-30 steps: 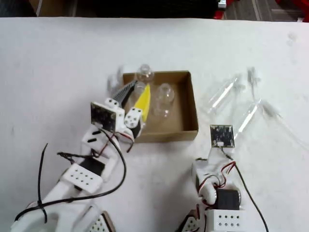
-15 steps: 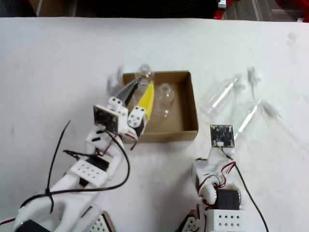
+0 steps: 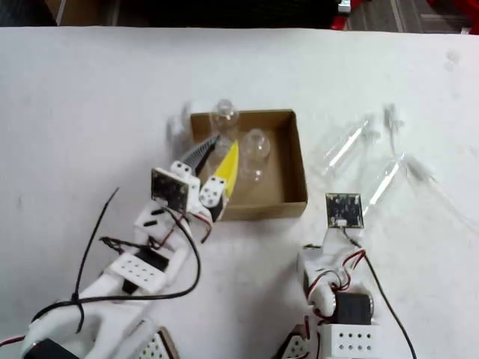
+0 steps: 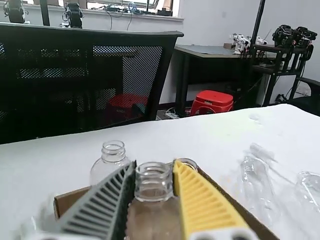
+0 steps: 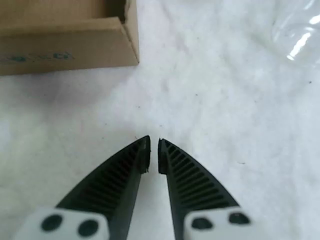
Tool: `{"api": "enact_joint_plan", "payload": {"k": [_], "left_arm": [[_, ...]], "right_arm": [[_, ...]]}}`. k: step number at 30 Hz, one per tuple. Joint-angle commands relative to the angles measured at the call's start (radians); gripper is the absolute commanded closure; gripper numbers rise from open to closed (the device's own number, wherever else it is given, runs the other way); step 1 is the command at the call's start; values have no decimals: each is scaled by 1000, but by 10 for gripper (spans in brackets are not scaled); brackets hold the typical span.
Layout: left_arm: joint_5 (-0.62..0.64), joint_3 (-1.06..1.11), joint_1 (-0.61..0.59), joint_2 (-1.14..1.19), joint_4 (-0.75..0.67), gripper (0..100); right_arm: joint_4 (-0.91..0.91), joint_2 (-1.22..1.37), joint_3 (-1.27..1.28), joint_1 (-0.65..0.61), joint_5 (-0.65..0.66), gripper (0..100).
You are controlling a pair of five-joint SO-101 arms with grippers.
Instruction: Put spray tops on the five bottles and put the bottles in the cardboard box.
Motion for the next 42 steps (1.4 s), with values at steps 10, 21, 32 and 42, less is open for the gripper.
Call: {"api": "enact_joint_plan", "payload": {"k": [10, 21, 32, 42], "left_arm": [[11, -5, 8, -5, 2, 972], [18, 17, -22, -7, 2, 860], [11, 29, -42, -7, 2, 909], [18, 34, -59, -148, 12, 910]], "right_arm": [[10, -2, 9, 10, -6, 984], [10, -2, 9, 10, -6, 984], [10, -2, 9, 10, -6, 984], [10, -2, 9, 10, -6, 984]]}}
